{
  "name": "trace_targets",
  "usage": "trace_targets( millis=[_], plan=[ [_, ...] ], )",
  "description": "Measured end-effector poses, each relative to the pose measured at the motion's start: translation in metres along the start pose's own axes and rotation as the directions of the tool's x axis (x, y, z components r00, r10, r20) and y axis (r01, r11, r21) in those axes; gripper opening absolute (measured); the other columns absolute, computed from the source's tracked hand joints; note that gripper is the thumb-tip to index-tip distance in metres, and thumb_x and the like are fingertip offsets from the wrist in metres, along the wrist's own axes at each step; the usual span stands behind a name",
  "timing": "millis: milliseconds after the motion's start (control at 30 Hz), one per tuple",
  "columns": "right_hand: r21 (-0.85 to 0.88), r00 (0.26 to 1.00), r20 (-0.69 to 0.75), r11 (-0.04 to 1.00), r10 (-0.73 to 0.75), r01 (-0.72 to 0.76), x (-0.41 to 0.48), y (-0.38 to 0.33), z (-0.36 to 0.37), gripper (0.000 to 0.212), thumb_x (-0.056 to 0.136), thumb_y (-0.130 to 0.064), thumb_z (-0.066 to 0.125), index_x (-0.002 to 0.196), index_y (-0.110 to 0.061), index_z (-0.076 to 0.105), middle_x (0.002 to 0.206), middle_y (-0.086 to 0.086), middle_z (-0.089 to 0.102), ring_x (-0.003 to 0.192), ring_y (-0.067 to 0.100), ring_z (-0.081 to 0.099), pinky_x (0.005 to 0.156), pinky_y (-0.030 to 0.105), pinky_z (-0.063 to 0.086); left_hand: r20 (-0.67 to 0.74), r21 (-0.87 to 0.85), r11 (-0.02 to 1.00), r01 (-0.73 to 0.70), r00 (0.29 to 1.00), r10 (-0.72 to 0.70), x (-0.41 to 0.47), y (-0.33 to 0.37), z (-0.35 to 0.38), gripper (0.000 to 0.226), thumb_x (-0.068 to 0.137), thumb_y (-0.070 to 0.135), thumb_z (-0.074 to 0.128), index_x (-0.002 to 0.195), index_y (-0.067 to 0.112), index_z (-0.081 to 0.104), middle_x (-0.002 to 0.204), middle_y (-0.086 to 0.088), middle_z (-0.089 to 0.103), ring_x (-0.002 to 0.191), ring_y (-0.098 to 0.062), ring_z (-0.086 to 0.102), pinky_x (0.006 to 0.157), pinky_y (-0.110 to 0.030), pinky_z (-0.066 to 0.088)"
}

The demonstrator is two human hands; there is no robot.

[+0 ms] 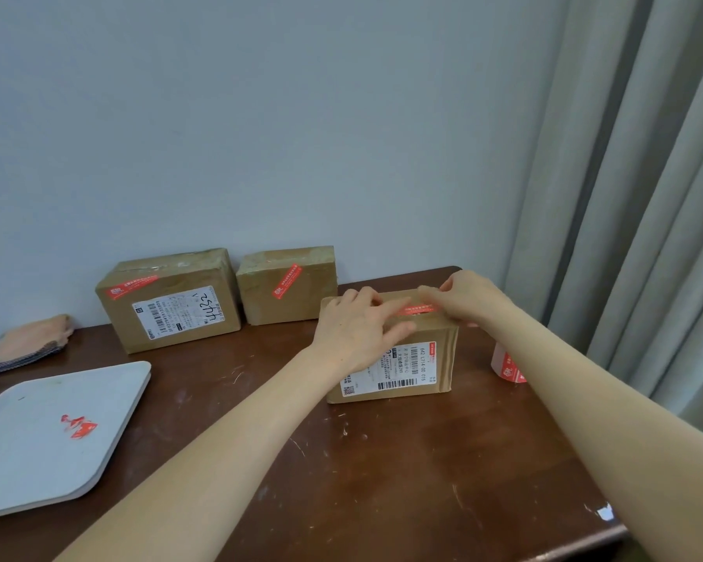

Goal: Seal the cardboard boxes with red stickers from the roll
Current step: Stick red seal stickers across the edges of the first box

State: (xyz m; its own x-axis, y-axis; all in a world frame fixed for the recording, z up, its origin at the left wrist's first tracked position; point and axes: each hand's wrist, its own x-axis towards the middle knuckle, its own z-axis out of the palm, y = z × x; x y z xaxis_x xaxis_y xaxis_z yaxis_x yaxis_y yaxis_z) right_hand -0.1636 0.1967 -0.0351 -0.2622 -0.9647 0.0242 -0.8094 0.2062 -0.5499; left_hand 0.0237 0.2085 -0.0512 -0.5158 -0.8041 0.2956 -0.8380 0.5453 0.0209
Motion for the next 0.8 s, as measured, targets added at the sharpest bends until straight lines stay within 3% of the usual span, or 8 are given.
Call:
trace_targets(
  millis=[67,167,233,367,500,600,733,800],
  plan=[
    [-0.017,1.0,0.018,1.0,0.005,-0.004,-0.002,-0.002,0.003,0.05,0.073,-0.063,0.061,0.071,-0.012,0.059,0.061,0.001,0.057,0.056,0.019,0.055,0.058,0.031,0.045,0.025,0.06,0.998,-0.025,0.999,0.024,-0.001,0.003,0.0,0.059,0.086,0.07,0.032,0.14,0.046,0.035,0.131,0.0,0.046,0.118,-0.02,0.041,0.098,-0.036,0.032],
    [0.037,0.999,0.027,0.999,0.02,-0.021,-0.002,0.002,0.002,0.045,0.076,-0.053,0.067,0.089,-0.009,0.069,0.068,0.002,0.062,0.057,0.018,0.055,0.061,0.032,0.047,0.007,0.025,0.999,-0.028,1.0,0.028,-0.002,-0.002,0.0,0.063,0.083,0.069,0.044,0.138,0.037,0.043,0.132,0.001,0.046,0.117,-0.018,0.042,0.097,-0.033,0.034],
    [0.068,0.999,0.033,0.997,0.023,-0.026,-0.001,0.002,-0.001,0.038,0.083,-0.042,0.065,0.099,-0.008,0.069,0.066,0.003,0.061,0.052,0.017,0.051,0.06,0.031,0.045,0.004,-0.018,1.0,-0.006,1.0,0.006,-0.004,-0.007,-0.001,0.066,0.082,0.066,0.05,0.136,0.028,0.048,0.132,0.002,0.047,0.117,-0.016,0.042,0.095,-0.031,0.037],
    [0.082,0.999,0.033,0.996,0.033,-0.035,0.001,0.004,0.001,0.03,0.087,-0.029,0.054,0.098,-0.005,0.069,0.067,0.006,0.062,0.054,0.021,0.053,0.06,0.033,0.046,-0.006,-0.073,0.997,0.04,0.999,-0.04,-0.008,-0.008,0.0,0.064,0.081,0.062,0.056,0.128,0.018,0.054,0.126,0.002,0.048,0.114,-0.015,0.041,0.092,-0.028,0.039],
    [-0.006,0.999,0.025,0.999,0.032,-0.031,-0.002,0.001,0.0,0.046,0.077,-0.052,0.061,0.08,-0.007,0.066,0.065,-0.001,0.056,0.061,0.018,0.054,0.059,0.03,0.04,-0.027,-0.051,0.999,0.002,1.0,-0.003,-0.01,-0.005,0.0,0.061,0.084,0.059,0.055,0.137,0.032,0.044,0.126,0.001,0.047,0.115,-0.018,0.041,0.094,-0.029,0.037],
    [-0.053,0.998,0.035,0.997,0.05,-0.048,-0.009,-0.006,0.002,0.054,0.069,-0.066,0.067,0.081,-0.014,0.057,0.075,-0.002,0.059,0.071,0.016,0.058,0.06,0.03,0.041,-0.025,-0.027,0.999,-0.028,0.999,0.027,-0.011,-0.003,0.002,0.057,0.086,0.056,0.054,0.139,0.041,0.039,0.127,0.001,0.046,0.117,-0.02,0.04,0.098,-0.031,0.036],
    [0.029,0.997,0.049,0.998,0.056,-0.058,-0.008,-0.004,-0.003,0.049,0.076,-0.046,0.072,0.104,-0.006,0.067,0.093,0.009,0.069,0.08,0.022,0.065,0.072,0.036,0.053,-0.015,-0.071,0.997,-0.008,1.0,0.007,-0.011,-0.005,0.0,0.058,0.084,0.053,0.059,0.136,0.034,0.046,0.127,0.003,0.049,0.118,-0.018,0.041,0.097,-0.03,0.036],
    [0.122,0.995,0.08,0.99,0.057,-0.067,-0.008,-0.002,-0.009,0.047,0.081,-0.032,0.071,0.115,0.001,0.065,0.094,0.017,0.07,0.068,0.023,0.061,0.067,0.033,0.05,-0.014,-0.098,0.995,-0.004,1.0,0.003,-0.011,-0.008,-0.002,0.058,0.083,0.052,0.061,0.135,0.029,0.05,0.126,0.004,0.051,0.117,-0.017,0.043,0.095,-0.028,0.037]
  ],
)
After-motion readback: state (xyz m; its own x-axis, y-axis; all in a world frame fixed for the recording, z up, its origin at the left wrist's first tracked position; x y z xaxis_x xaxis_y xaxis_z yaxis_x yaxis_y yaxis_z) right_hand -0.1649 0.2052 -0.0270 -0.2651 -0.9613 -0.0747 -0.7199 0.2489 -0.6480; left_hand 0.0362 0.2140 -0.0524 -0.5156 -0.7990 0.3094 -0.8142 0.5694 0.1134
